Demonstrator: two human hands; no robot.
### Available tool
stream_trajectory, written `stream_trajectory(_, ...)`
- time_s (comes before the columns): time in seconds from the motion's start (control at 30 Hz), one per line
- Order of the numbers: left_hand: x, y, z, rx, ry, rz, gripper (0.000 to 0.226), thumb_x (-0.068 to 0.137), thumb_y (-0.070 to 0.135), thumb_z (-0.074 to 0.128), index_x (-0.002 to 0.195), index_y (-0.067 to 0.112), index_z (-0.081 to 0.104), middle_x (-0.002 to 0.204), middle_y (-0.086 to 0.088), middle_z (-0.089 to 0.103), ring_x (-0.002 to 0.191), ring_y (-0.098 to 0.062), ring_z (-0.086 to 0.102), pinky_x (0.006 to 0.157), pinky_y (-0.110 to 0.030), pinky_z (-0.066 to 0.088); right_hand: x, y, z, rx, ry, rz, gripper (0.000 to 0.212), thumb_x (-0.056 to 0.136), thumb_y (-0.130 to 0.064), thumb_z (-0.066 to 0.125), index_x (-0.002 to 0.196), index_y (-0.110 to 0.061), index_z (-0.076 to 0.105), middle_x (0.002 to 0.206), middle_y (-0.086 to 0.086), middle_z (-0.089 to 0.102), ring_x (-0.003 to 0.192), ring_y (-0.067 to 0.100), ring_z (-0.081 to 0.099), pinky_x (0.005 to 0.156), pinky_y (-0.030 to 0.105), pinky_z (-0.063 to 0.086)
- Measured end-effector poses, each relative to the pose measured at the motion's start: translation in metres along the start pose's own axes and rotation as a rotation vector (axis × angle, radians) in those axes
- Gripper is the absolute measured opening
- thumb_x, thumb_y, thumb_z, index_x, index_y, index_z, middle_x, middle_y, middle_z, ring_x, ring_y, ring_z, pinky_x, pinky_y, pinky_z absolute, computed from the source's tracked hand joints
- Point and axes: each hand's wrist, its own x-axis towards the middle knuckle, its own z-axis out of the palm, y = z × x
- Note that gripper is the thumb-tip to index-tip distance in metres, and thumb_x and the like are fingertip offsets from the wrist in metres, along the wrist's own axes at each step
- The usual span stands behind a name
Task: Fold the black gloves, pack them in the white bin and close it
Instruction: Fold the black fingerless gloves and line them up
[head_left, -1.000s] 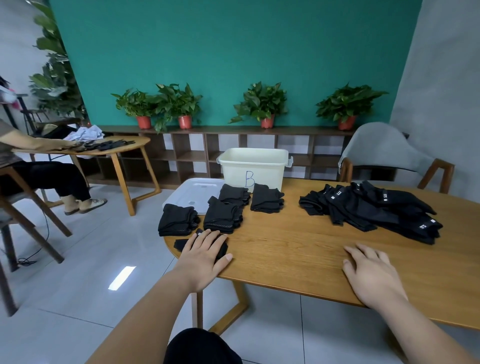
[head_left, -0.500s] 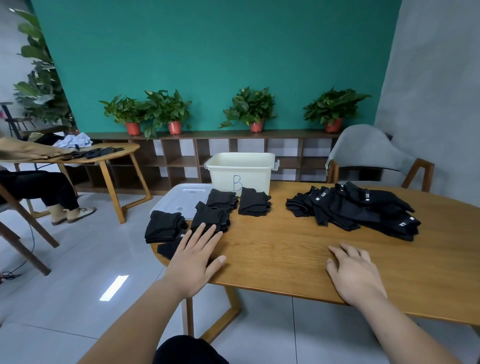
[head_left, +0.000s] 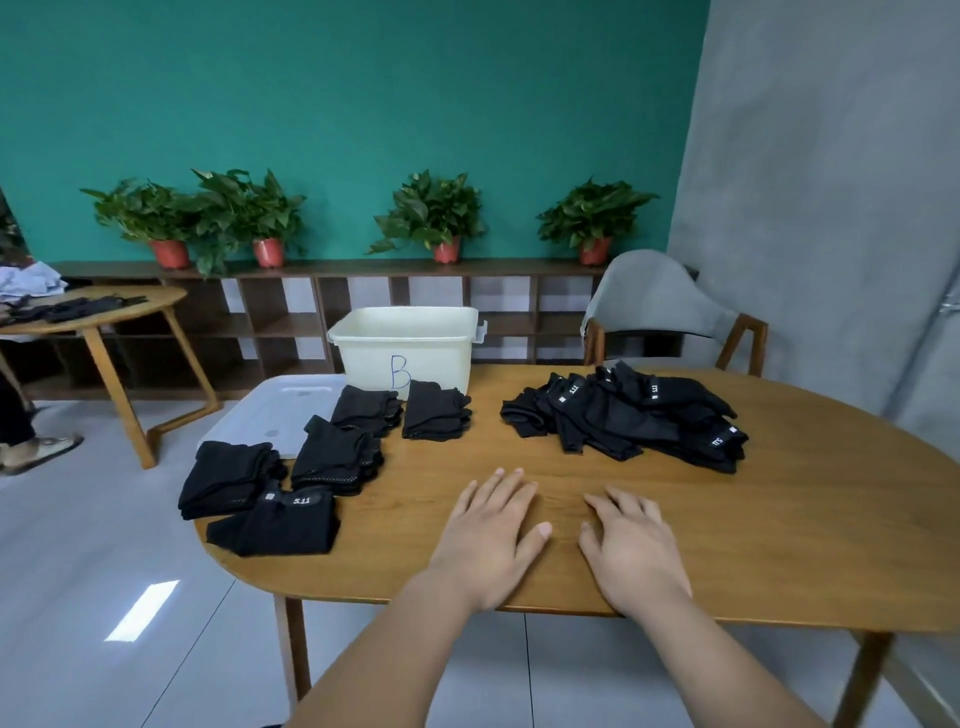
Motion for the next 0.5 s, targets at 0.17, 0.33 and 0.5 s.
stream_trajectory(0.17, 0.020, 0.023, 0.017, -0.019, -0.047, -0.044, 0.071, 0.108, 0.065, 0.014, 0.169, 0.029, 0.012, 0.177, 0.009, 0.002, 0.162, -0.009, -0.008, 0.132, -0.041, -0.004, 0.004, 0.005, 0.002, 0.069, 0.018, 0.028, 0.056, 0.103, -0.049, 0.046, 0.156, -0.031, 0.044, 0.165, -0.006, 0.035, 0.146, 0.021, 0.029, 0.121, 0.039, 0.032)
stream_trajectory(0.33, 0.022, 0.025, 0.021, 0.001, -0.057, -0.070, 0.072, 0.107, 0.065, 0.014, 0.169, 0.029, 0.011, 0.177, 0.009, 0.002, 0.162, -0.011, -0.006, 0.132, -0.041, -0.001, 0.022, 0.010, -0.002, 0.140, 0.037, 0.104, 0.058, 0.101, -0.049, 0.052, 0.156, -0.035, 0.042, 0.169, -0.008, 0.024, 0.145, 0.022, 0.032, 0.116, 0.041, 0.035)
stream_trajectory(0.5, 0.020, 0.028, 0.022, 0.004, -0.039, -0.056, 0.070, 0.107, 0.065, 0.014, 0.168, 0.032, 0.013, 0.177, 0.008, 0.004, 0.162, -0.012, -0.005, 0.132, -0.043, -0.001, 0.055, 0.036, -0.010, -0.035, 0.113, 0.095, 0.055, 0.107, -0.049, 0.037, 0.160, -0.031, 0.038, 0.174, -0.005, 0.012, 0.152, 0.027, 0.020, 0.119, 0.045, 0.033)
